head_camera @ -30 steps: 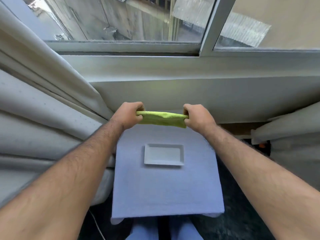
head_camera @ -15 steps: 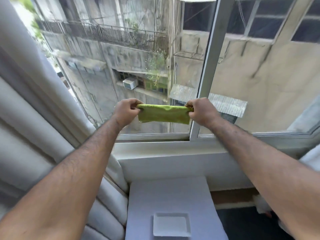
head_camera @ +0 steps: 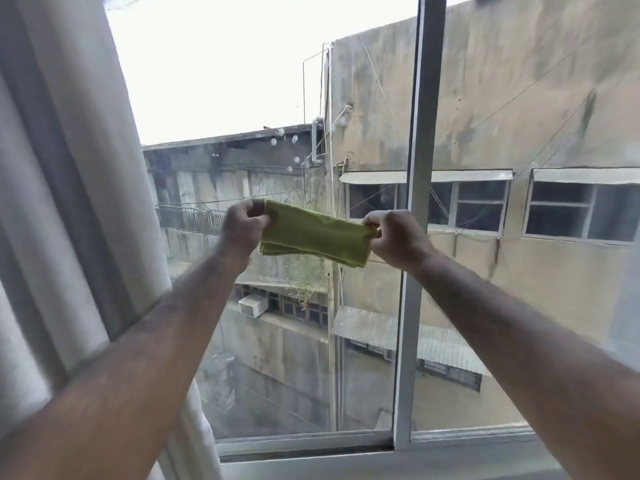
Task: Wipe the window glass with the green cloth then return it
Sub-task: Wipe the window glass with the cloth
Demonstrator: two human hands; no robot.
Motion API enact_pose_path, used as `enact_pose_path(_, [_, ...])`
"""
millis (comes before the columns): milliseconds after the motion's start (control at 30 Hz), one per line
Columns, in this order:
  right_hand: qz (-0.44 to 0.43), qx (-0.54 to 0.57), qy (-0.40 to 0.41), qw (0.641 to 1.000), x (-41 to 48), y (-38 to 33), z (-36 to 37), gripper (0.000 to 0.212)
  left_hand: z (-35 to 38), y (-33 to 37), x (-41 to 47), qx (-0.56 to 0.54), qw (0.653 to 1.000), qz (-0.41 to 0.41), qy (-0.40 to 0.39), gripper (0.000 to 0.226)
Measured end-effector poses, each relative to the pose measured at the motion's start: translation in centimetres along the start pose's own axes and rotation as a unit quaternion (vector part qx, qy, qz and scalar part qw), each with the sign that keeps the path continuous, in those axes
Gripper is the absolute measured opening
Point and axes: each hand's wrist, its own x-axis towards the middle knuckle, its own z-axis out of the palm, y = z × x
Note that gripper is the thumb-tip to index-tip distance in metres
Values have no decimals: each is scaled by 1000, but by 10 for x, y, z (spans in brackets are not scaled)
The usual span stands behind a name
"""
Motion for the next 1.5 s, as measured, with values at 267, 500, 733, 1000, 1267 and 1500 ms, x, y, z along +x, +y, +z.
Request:
enact_pose_path(267, [-154, -49, -15, 987, 41, -2, -11, 54, 6, 91, 77, 196, 950, 196, 147, 36])
enact_pose_path(500, [-81, -171, 233, 954, 116, 89, -46, 87, 8, 109, 125, 365, 869, 303, 138, 34])
enact_pose_path(733, [-59, -211, 248, 943, 146, 126, -10, 107, 36, 85, 144, 382, 850, 324, 163, 24])
enact_pose_path(1000, [-66, -213, 337, 915, 169, 143, 21, 96, 70, -8, 142, 326, 837, 379, 225, 50])
enact_pose_path(1267, [-82, -204, 372, 902, 178, 154, 31, 94, 118, -89, 116, 360, 822, 373, 236, 68])
enact_pose_path(1500, [-89, -211, 382, 895, 180, 157, 34, 93, 75, -43, 160, 350, 809, 371, 293, 57])
